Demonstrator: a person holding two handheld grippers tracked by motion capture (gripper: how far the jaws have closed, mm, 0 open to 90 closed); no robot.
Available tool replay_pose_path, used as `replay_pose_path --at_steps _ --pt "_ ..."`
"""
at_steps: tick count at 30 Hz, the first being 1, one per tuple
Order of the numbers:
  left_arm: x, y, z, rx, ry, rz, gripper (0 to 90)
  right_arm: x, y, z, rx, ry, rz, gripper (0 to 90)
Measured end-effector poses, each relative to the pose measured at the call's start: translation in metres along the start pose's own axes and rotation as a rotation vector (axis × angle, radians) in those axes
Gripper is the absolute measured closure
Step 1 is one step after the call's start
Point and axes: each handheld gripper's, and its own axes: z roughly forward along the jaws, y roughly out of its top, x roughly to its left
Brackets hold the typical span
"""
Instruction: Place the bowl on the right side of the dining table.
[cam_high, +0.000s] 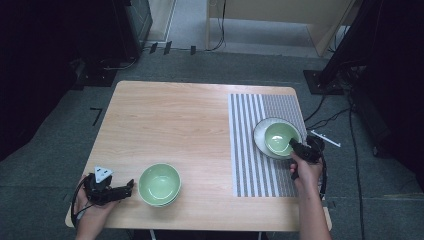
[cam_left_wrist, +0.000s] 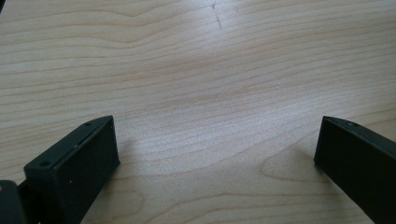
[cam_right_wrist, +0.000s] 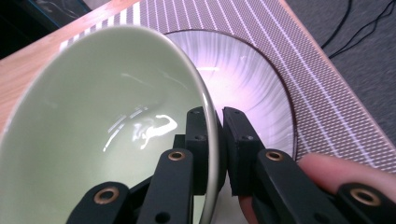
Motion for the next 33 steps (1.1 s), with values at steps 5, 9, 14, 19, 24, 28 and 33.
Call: replay_pose_path --at_steps 5,9,14,19,24,28,33 --pt "0.0000 0.0000 0.0000 0.000 0.000 0.000 0.0 0.0003 0.0000 0.0003 -0.004 -0.001 0.005 81.3" --pt "0.0000 0.0000 0.0000 0.000 0.000 0.000 0.0 -0.0006 -0.0004 0.0017 -0.008 0.007 0.016 79.4" --pt "0.0000 0.0000 0.0000 0.000 0.000 0.000 0.0 0.0023 -0.0031 0.0045 -0.008 0.025 0.010 76.4" --pt "0.0000 0.0000 0.0000 0.000 0.000 0.000 0.0 0.0053 -0.0036 0.0045 -0.045 0.013 0.003 72.8" --pt "0.0000 0.0000 0.0000 0.000 0.000 0.000 0.0 0.0043 -0.0031 0.0029 -0.081 0.010 -0.012 58.1" --pt "0.0000 0.0000 0.0000 0.000 0.000 0.000 0.0 0.0023 -0.0010 -0.0006 -0.097 0.039 -0.022 47.3" --pt "0.0000 0.0000 0.0000 0.000 0.000 0.000 0.0 0.0016 0.0006 -0.0048 -0.114 0.090 -0.034 37.3"
